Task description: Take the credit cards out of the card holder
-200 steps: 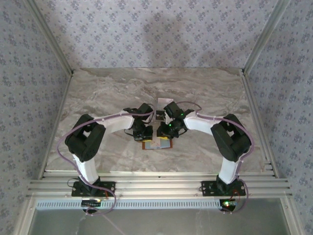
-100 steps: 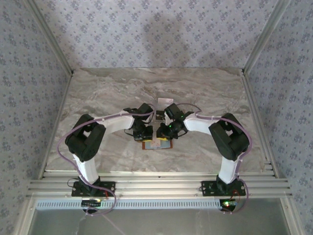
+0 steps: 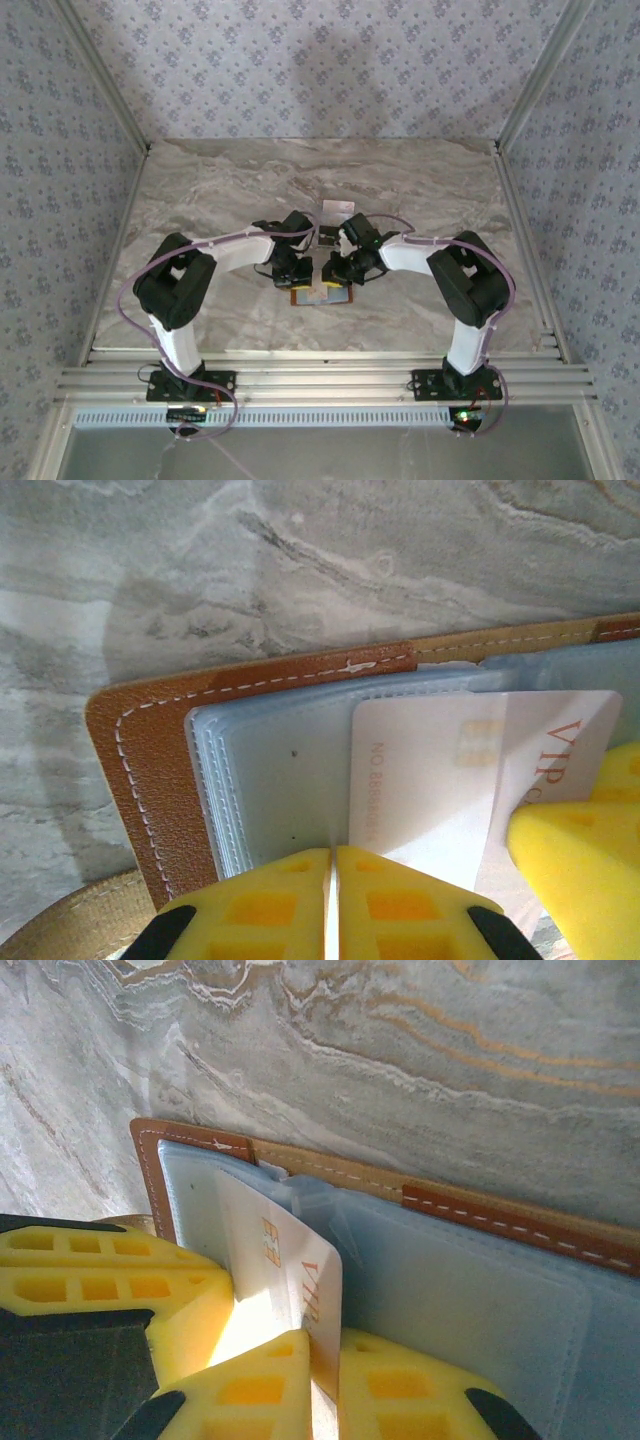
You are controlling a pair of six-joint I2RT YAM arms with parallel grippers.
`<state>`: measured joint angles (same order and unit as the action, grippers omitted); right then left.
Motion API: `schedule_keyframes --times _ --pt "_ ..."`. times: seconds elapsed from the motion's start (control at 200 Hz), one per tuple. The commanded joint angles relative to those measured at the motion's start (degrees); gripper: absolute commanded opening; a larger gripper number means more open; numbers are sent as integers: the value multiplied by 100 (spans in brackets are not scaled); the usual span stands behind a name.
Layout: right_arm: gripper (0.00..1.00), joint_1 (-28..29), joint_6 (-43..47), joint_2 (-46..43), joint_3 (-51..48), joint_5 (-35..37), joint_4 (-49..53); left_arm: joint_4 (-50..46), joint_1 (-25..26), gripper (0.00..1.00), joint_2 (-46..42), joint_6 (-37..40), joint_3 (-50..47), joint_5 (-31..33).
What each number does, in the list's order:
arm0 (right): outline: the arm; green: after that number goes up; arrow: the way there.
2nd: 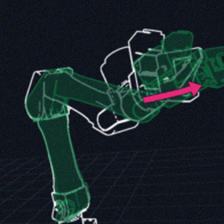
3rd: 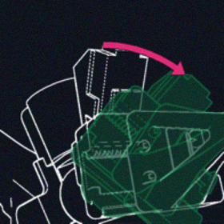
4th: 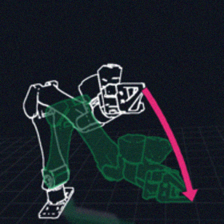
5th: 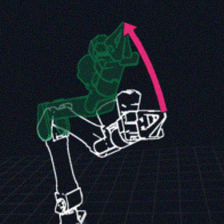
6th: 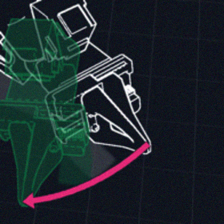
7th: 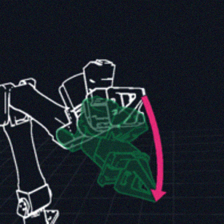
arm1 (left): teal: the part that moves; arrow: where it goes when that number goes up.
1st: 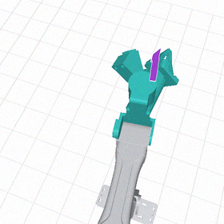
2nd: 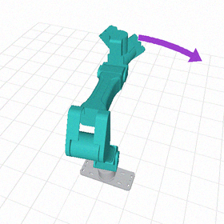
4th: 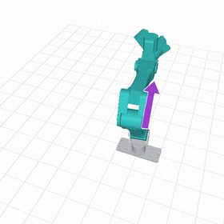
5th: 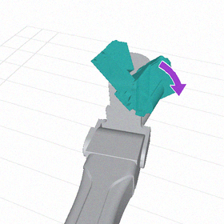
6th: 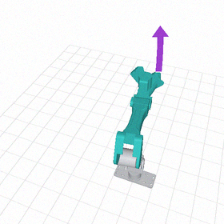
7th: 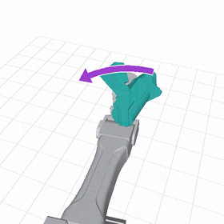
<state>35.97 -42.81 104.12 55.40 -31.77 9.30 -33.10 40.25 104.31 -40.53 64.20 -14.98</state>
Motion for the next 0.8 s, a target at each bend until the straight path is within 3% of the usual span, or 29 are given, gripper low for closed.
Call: schedule_keyframes --times 0.0,0.625,0.795 --pt "12 -68 129 -199 -99 220 324 -254 32 11 -24 -5 -90 162" --pt "8 -282 627 -964 115 584 1367 -369 37 12 -365 -24 -47 222" --pt "6 -352 1256 -1103 332 597 1725 -402 39 14 -436 19 99 327"
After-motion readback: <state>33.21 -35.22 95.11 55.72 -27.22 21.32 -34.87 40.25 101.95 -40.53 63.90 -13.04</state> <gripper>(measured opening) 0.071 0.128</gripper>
